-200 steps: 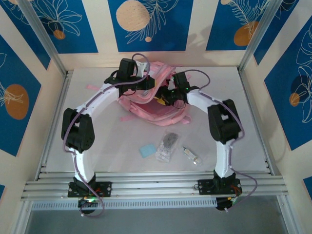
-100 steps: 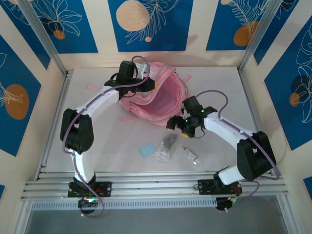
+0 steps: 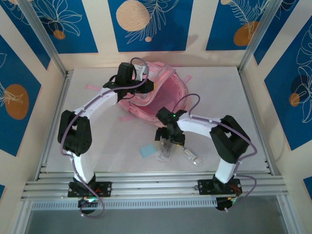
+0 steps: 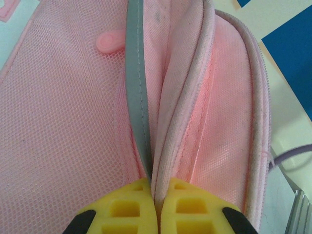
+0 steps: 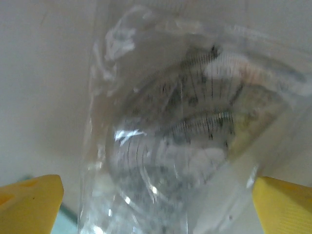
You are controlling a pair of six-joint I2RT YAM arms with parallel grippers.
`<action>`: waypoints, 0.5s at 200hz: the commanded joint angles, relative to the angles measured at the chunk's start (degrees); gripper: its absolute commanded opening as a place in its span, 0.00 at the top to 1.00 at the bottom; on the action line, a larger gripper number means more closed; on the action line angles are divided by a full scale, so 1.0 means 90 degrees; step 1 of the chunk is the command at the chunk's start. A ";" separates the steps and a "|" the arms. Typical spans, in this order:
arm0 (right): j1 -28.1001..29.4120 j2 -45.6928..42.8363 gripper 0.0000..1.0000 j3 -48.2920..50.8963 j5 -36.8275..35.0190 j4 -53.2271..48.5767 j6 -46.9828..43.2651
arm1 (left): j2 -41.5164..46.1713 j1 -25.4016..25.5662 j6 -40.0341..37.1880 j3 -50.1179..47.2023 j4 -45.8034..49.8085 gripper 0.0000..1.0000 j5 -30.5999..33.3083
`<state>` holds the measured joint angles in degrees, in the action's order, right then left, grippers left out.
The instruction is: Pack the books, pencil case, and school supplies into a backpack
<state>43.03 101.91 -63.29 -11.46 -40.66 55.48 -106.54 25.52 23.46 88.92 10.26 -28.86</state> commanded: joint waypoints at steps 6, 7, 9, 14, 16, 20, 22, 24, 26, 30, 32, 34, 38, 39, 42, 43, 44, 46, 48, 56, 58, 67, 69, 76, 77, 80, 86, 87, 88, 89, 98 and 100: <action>0.0115 0.0406 0.00 -0.0256 -0.0577 -0.0360 0.0472 | 0.0460 -0.0003 -0.0135 -0.0073 -0.0226 1.00 -0.0118; 0.0119 0.0411 0.01 -0.0250 -0.0574 -0.0352 0.0479 | 0.0461 -0.0003 -0.0131 -0.0074 -0.0229 1.00 -0.0121; 0.0121 0.0424 0.00 -0.0238 -0.0580 -0.0327 0.0489 | 0.0461 -0.0008 -0.0135 -0.0076 -0.0234 1.00 -0.0115; 0.0136 0.0451 0.01 -0.0194 -0.0579 -0.0263 0.0516 | 0.0470 -0.0013 -0.0127 -0.0076 -0.0233 1.00 -0.0114; 0.0133 0.0470 0.01 -0.0182 -0.0574 -0.0251 0.0535 | 0.0470 -0.0013 -0.0127 -0.0083 -0.0235 1.00 -0.0114; 0.0132 0.0492 0.00 -0.0162 -0.0577 -0.0240 0.0573 | 0.0471 -0.0013 -0.0127 -0.0085 -0.0248 1.00 -0.0118; 0.0124 0.0505 0.01 -0.0150 -0.0578 -0.0238 0.0588 | 0.0471 -0.0013 -0.0131 -0.0086 -0.0243 1.00 -0.0115; 0.0122 0.0511 0.00 -0.0135 -0.0573 -0.0225 0.0599 | 0.0478 -0.0013 -0.0123 -0.0091 -0.0245 1.00 -0.0114; 0.0122 0.0520 0.00 -0.0116 -0.0577 -0.0208 0.0604 | 0.0477 -0.0013 -0.0118 -0.0094 -0.0257 1.00 -0.0118; 0.0122 0.0531 0.00 -0.0075 -0.0588 -0.0153 0.0612 | 0.0483 -0.0013 -0.0117 -0.0095 -0.0267 1.00 -0.0125; 0.0122 0.0532 0.01 -0.0050 -0.0586 -0.0126 0.0612 | 0.0486 -0.0013 -0.0110 -0.0100 -0.0273 1.00 -0.0124; 0.0122 0.0540 0.01 -0.0029 -0.0583 -0.0102 0.0620 | 0.0489 -0.0013 -0.0110 -0.0104 -0.0284 1.00 -0.0123; 0.0114 0.0542 0.03 0.0005 -0.0566 -0.0056 0.0639 | 0.0490 -0.0013 -0.0093 -0.0112 -0.0292 1.00 -0.0124; 0.0113 0.0547 0.03 0.0013 -0.0559 -0.0049 0.0640 | 0.0490 -0.0013 -0.0090 -0.0114 -0.0301 1.00 -0.0129; 0.0104 0.0551 0.05 0.0046 -0.0547 -0.0017 0.0642 | 0.0490 -0.0013 -0.0088 -0.0115 -0.0308 1.00 -0.0132; 0.0098 0.0552 0.05 0.0058 -0.0545 -0.0005 0.0642 | 0.0490 -0.0013 -0.0088 -0.0120 -0.0309 1.00 -0.0133; 0.0095 0.0547 0.06 0.0068 -0.0534 0.0005 0.0642 | 0.0490 -0.0013 -0.0083 -0.0122 -0.0310 1.00 -0.0133; 0.0088 0.0543 0.07 0.0081 -0.0521 0.0033 0.0634 | 0.0498 -0.0013 -0.0079 -0.0124 -0.0315 1.00 -0.0133; 0.0084 0.0542 0.08 0.0099 -0.0503 0.0067 0.0633 | 0.0492 -0.0013 -0.0078 -0.0125 -0.0319 1.00 -0.0143; 0.0051 0.0542 0.14 0.0145 -0.0435 0.0154 0.0603 | 0.0500 -0.0013 -0.0080 -0.0125 -0.0320 1.00 -0.0143; 0.0046 0.0537 0.16 0.0152 -0.0413 0.0161 0.0596 | 0.0500 -0.0013 -0.0078 -0.0125 -0.0317 1.00 -0.0145; 0.0016 0.0509 0.24 0.0174 -0.0382 0.0201 0.0567 | 0.0507 -0.0013 -0.0091 -0.0125 -0.0313 1.00 -0.0143; 0.0010 0.0500 0.25 0.0183 -0.0373 0.0221 0.0552 | 0.0509 -0.0018 -0.0088 -0.0125 -0.0308 1.00 -0.0143; -0.0005 0.0453 0.31 0.0210 -0.0333 0.0282 0.0519 | 0.0510 -0.0023 -0.0095 -0.0127 -0.0300 1.00 -0.0143; -0.0005 0.0449 0.32 0.0213 -0.0325 0.0291 0.0517 | 0.0510 -0.0023 -0.0096 -0.0126 -0.0295 1.00 -0.0143; -0.0014 0.0424 0.34 0.0229 -0.0313 0.0311 0.0508 | 0.0510 -0.0029 -0.0097 -0.0125 -0.0288 1.00 -0.0144; -0.0027 0.0372 0.38 0.0242 -0.0311 0.0335 0.0489 | 0.0510 -0.0033 -0.0098 -0.0125 -0.0280 1.00 -0.0143; -0.0031 0.0369 0.38 0.0243 -0.0314 0.0337 0.0483 | 0.0515 -0.0033 -0.0098 -0.0125 -0.0280 1.00 -0.0143; -0.0033 0.0358 0.39 0.0244 -0.0316 0.0343 0.0479 | 0.0517 -0.0037 -0.0098 -0.0125 -0.0281 1.00 -0.0138; -0.0034 0.0348 0.39 0.0244 -0.0317 0.0346 0.0473 | 0.0518 -0.0040 -0.0097 -0.0125 -0.0281 1.00 -0.0140; -0.0058 0.0264 0.42 0.0236 -0.0289 0.0358 0.0419 | 0.0519 -0.0052 -0.0106 -0.0130 -0.0260 1.00 -0.0133; -0.0062 0.0246 0.42 0.0235 -0.0281 0.0358 0.0405 | 0.0527 -0.0052 -0.0107 -0.0133 -0.0261 1.00 -0.0133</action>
<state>43.03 103.22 -63.59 -15.46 -42.87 59.57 -105.47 25.50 23.46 87.50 10.02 -28.88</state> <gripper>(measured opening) 0.609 0.061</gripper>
